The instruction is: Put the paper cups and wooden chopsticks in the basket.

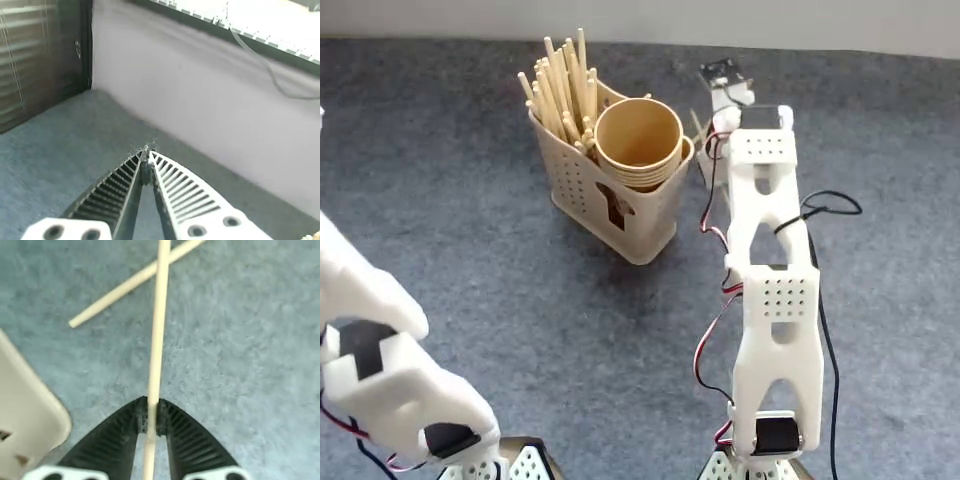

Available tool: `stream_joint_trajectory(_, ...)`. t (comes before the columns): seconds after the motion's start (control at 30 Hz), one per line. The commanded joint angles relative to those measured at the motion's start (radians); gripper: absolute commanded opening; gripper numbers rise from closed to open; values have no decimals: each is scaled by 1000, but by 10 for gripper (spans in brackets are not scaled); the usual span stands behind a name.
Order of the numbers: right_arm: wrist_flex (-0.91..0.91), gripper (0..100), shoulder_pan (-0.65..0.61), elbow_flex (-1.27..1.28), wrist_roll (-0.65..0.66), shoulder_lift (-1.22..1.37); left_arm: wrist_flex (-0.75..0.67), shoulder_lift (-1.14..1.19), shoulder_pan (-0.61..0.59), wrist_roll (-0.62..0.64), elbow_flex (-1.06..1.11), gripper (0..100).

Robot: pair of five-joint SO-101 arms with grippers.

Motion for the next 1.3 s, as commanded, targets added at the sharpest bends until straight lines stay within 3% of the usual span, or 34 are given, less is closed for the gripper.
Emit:
stream_joint_trajectory(0.0, 119, 5, 35, -151, 9, -56, 3, -127, -4, 9, -4, 5)
stream_joint_trajectory(0.13, 260, 5, 36, -277, 11, -59, 3, -183, -4, 9, -2, 5)
stream_joint_trajectory(0.4, 259, 5, 91, -320, 9, -62, 5, -328, -2, -3, 42, 5)
stream_joint_trajectory(0.47, 259, 5, 94, -320, 9, -62, 5, -392, 53, -49, 124, 5)
stream_joint_trajectory(0.63, 259, 5, 94, -328, 8, -62, -2, -610, 265, -101, 489, 5)
stream_joint_trajectory(0.83, 257, 5, 120, -328, -68, -88, -18, -881, 306, -103, 883, 5)
stream_joint_trajectory(1.13, 257, 5, 81, -328, -78, -263, -342, -1267, 306, -106, 1609, 5)
stream_joint_trajectory(1.27, 252, 5, 64, -329, -224, -317, -523, -1445, 306, -106, 1962, 5)
